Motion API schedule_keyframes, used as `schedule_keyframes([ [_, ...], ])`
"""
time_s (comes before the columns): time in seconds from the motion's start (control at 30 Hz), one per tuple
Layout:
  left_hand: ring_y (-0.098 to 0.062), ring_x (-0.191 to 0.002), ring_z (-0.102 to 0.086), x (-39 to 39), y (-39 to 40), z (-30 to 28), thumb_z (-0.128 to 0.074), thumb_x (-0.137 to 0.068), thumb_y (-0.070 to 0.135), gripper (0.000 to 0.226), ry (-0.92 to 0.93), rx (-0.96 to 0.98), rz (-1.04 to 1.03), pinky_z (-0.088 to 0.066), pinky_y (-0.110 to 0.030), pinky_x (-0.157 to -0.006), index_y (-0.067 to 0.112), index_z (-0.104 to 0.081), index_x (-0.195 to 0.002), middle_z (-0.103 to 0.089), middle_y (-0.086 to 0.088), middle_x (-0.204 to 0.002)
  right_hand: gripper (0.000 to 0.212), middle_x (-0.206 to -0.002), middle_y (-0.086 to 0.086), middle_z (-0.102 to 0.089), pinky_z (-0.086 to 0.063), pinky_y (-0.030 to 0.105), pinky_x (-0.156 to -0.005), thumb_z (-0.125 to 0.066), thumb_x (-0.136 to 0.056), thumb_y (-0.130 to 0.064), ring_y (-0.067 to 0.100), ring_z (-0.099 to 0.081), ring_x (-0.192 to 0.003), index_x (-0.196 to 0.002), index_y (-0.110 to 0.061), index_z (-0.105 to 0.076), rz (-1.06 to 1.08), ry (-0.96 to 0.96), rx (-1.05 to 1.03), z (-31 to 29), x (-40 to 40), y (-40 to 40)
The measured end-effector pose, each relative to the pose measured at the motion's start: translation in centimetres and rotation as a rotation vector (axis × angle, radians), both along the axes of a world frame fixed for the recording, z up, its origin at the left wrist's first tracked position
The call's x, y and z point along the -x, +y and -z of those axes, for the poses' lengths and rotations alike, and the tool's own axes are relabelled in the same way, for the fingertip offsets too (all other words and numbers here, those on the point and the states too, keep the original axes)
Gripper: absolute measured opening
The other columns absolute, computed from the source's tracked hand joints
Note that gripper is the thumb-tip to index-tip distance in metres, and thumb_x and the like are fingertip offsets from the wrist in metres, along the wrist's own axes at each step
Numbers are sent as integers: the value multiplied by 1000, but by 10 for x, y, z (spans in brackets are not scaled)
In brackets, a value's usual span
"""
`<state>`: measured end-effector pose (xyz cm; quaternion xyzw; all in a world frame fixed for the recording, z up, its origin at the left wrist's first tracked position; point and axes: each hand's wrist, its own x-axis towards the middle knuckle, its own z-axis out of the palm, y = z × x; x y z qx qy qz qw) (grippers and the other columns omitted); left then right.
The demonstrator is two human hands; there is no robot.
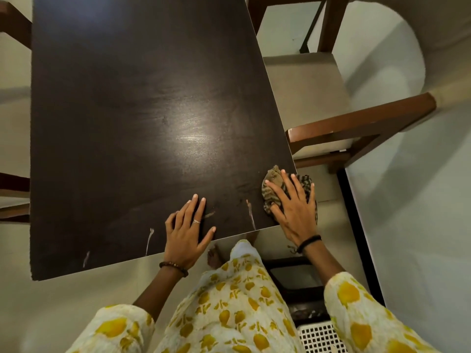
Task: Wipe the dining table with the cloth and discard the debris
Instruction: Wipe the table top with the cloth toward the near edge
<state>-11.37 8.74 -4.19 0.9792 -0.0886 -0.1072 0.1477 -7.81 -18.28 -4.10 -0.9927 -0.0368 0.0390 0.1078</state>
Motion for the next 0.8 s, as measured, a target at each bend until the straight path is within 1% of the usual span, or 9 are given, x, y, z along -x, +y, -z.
schedule_keyframes([
  [0.13,-21,-131,-30,-1,-1,1,-20,-92,58,68,-12,-8,-1,-21,-38,-101,13,-32,-142,-31,-9,-147,57,-152,7,-26,-3,60,-108,-27,-84,-47,27,-19,-140,-137,-31,-39,80,9,6,-3,-30,8],
  [0.27,-22,-128,-32,2,2,1,-27,-91,53,65,-40,55,7,-20,-38,-103,11,-32,-140,-28,-10,-146,57,-151,10,-29,1,60,-106,-28,-82,-44,30,-24,-139,-136,-28,-42,139,-17,-1,-3,-30,25],
  [0.4,-25,-120,-38,11,12,-2,-29,-92,54,61,-98,141,-48,-22,-40,-103,11,-37,-134,-33,-10,-134,57,-149,11,-32,-2,62,-104,-30,-81,-44,30,-29,-137,-134,-30,-43,75,-19,18,-2,-17,65],
  [0.53,-27,-122,-36,24,37,-3,-31,-90,56,64,-112,112,-160,-21,-43,-103,10,-37,-133,-37,-14,-133,59,-150,8,-30,-2,63,-103,-28,-78,-46,27,-28,-138,-135,-35,-40,-37,16,37,-5,-5,129],
  [0.63,-28,-125,-35,34,57,-2,-28,-90,59,68,-87,72,-232,-20,-44,-104,8,-37,-134,-39,-18,-135,56,-149,7,-34,-7,65,-103,-30,-78,-45,26,-32,-136,-132,-35,-43,-143,35,26,-7,2,165],
  [0.7,-28,-126,-34,38,64,-1,-25,-90,60,70,-65,48,-247,-19,-44,-105,7,-38,-134,-40,-20,-135,53,-147,6,-37,-9,64,-103,-31,-79,-43,26,-34,-135,-130,-35,-46,-195,50,-3,-10,1,172],
  [0.8,-27,-128,-32,40,67,1,-23,-91,60,70,-43,30,-234,-16,-43,-107,7,-38,-134,-40,-19,-137,52,-146,4,-39,-13,65,-103,-29,-80,-44,24,-37,-134,-128,-37,-49,-239,25,-12,-10,-4,148],
])
